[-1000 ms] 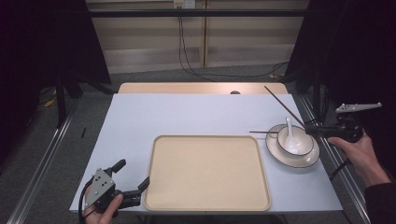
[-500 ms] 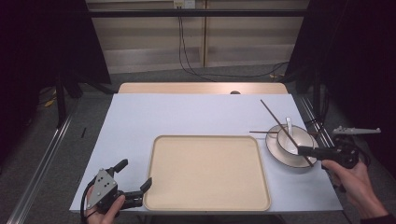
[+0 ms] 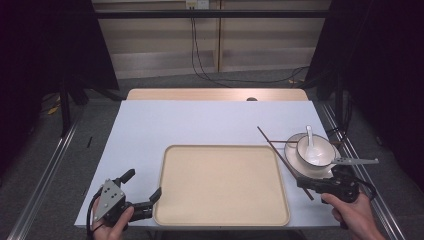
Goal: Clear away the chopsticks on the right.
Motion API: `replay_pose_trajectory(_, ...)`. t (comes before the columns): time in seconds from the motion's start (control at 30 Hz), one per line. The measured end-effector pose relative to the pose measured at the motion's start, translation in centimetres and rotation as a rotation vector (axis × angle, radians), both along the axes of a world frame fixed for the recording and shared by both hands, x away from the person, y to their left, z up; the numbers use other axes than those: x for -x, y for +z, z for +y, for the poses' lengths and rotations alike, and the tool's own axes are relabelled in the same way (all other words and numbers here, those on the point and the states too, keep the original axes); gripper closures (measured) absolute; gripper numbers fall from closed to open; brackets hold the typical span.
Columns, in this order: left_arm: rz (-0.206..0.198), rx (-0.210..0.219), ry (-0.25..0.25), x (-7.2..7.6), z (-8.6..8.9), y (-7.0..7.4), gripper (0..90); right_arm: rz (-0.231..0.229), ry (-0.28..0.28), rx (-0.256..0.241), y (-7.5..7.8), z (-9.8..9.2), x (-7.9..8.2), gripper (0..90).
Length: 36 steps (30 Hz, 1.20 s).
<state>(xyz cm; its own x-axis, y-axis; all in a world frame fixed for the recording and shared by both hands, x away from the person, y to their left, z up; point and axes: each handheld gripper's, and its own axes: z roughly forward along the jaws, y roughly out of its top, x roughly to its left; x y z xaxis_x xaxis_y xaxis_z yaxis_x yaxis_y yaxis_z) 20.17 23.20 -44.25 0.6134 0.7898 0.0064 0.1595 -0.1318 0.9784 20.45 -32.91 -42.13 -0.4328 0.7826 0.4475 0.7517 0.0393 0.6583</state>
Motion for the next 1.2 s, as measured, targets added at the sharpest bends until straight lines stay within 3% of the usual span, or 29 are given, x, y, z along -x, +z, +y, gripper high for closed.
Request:
replay_pose_trajectory(0.2,-0.001,-0.002,0.011,0.0,0.2,0.0,1.6,0.034,-0.040,-0.023,-0.6,1.5,0.1,85.9)
replay_pose_trajectory(0.27,0.000,-0.008,0.012,0.0,0.3,0.0,2.3,0.045,-0.077,-0.028,-1.1,2.3,0.4,85.9)
replay_pose_trajectory(0.57,0.008,-0.008,0.016,0.0,0.4,-0.1,2.3,0.109,-0.062,0.011,-3.1,4.8,0.4,85.9)
replay_pose_trajectory(0.73,0.008,-0.014,0.009,-0.1,0.3,-0.1,2.3,0.120,-0.064,0.019,-3.4,5.1,0.1,85.9)
replay_pose_trajectory(0.97,0.011,-0.008,0.005,-0.1,0.4,-0.2,2.4,0.171,-0.080,0.031,-4.0,5.7,-0.2,85.9)
replay_pose_trajectory(1.13,0.023,0.004,0.007,-0.1,0.4,-0.2,2.3,0.170,-0.073,0.048,-4.3,5.9,-0.3,85.8)
replay_pose_trajectory(1.2,0.011,-0.019,0.002,-0.1,0.3,-0.2,2.3,0.172,-0.076,0.060,-4.5,6.0,-0.4,85.8)
